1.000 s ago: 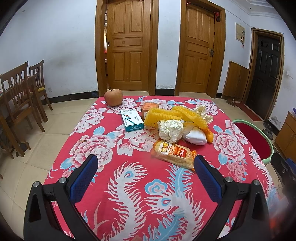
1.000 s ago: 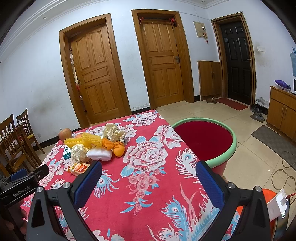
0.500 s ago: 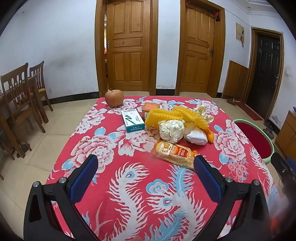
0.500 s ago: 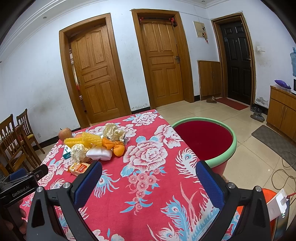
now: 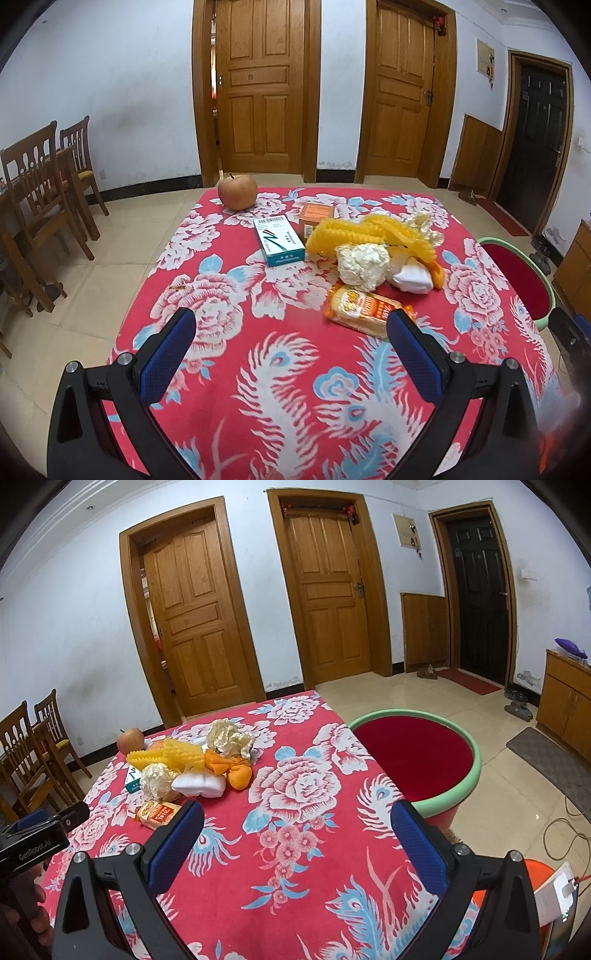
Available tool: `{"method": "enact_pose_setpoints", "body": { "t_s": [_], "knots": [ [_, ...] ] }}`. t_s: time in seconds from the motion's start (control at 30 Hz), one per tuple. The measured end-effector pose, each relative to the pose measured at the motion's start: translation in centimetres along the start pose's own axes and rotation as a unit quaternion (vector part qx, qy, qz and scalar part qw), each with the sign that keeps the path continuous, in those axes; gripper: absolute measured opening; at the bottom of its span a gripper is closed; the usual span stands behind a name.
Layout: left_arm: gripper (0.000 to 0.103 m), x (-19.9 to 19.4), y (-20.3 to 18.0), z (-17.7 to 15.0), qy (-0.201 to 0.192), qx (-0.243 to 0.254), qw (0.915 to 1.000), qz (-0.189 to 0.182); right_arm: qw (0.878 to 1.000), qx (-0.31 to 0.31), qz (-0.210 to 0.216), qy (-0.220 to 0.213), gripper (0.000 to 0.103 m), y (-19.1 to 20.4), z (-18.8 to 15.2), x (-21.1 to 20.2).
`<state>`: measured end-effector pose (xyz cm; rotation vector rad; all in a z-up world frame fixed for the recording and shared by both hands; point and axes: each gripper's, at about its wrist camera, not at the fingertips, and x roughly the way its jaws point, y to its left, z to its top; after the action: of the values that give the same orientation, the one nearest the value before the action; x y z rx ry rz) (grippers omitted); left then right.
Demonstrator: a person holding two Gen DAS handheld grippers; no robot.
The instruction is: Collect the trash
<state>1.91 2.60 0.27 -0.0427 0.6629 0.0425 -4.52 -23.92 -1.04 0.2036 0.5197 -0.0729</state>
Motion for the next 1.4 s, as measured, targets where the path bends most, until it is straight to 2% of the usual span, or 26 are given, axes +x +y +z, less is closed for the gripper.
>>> {"method": "enact_pose_setpoints", "body": {
  "t_s": [0.37,0.47,0.73,0.87,1.13,1.3,1.4],
  "knots": [
    [0.102,5.4,2.0,4.4,0.020,0.009,0.9986,0.049,0.998,-0.011,0.035,0.047,0.103,0.3,4.3,4.2],
    [0.102,7.3,2.0,5.3,0.030,0.001,0.9983,0.050,0.997,-0.017,0.039,0.058,0.103,0.4,5.1,5.5],
    [0.102,14.6,2.0,7.7,0.086,-0.028,0.9947,0.049,0.995,-0.017,0.041,0.085,0.103,-0.7,5.9,8.9],
    [0.102,17.8,2.4,8.4,0.111,-0.031,0.9913,0.062,0.993,-0.003,0.048,0.105,0.103,-1.7,5.9,10.7],
    [0.101,19.8,3.0,8.2,0.137,-0.047,0.9880,0.056,0.991,0.003,0.048,0.127,0.103,-2.2,6.3,12.9],
    [0.101,20.4,2.1,7.5,0.139,-0.021,0.9887,0.052,0.991,-0.001,0.032,0.131,0.103,-1.5,5.7,13.1],
    [0.101,20.5,1.8,7.1,0.141,-0.011,0.9893,0.036,0.991,0.006,0.021,0.132,0.103,-1.2,5.3,12.8]
  ]
}}
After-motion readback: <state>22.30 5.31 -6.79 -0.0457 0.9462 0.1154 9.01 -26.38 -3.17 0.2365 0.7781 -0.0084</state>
